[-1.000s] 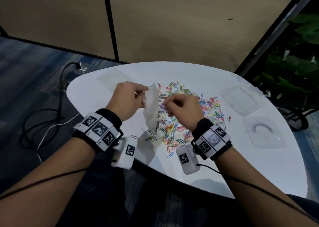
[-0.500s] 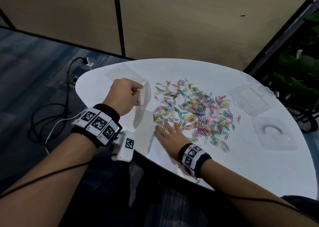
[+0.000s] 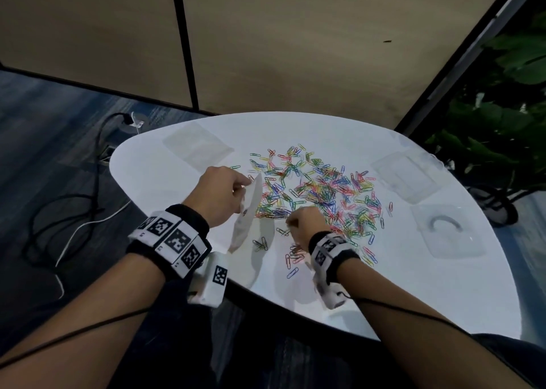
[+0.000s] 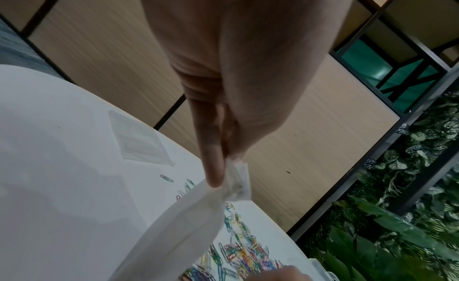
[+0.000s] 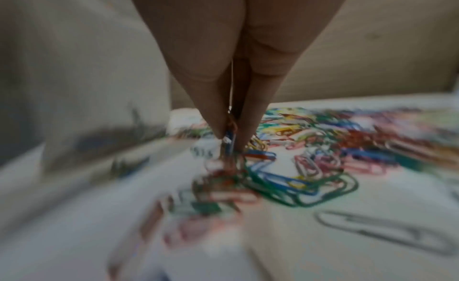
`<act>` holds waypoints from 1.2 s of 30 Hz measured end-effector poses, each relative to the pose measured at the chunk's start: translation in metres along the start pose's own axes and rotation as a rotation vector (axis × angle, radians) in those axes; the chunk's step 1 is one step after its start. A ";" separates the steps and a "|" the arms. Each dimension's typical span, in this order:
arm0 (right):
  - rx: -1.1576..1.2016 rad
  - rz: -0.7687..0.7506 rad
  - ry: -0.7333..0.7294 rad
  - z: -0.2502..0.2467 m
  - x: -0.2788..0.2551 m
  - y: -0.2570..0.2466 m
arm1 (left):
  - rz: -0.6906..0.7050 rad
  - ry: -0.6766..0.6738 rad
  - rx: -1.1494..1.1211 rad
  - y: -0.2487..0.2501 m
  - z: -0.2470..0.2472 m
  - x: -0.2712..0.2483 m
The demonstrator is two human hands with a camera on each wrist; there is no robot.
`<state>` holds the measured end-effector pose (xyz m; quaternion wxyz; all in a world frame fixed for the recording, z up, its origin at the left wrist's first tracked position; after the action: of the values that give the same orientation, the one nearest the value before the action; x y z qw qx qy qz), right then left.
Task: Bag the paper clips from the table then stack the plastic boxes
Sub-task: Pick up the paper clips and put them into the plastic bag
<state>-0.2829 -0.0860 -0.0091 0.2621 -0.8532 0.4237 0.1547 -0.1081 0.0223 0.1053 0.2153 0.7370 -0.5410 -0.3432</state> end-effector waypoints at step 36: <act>0.994 -0.254 0.137 -0.069 -0.048 -0.066 | 0.009 0.038 -0.035 0.003 0.000 -0.001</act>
<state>-0.2551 -0.0621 0.0910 0.6242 -0.6785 0.3551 -0.1546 -0.1100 0.0219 0.1080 0.2399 0.7372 -0.5340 -0.3373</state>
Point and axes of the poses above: each hand's wrist, its own x-axis towards the middle knuckle, its own z-axis out of the palm, y = z × x, the point moved 5 cm from there along x, towards the middle knuckle, and after that the axes turned 15 degrees about -y, right-handed, at the moved point
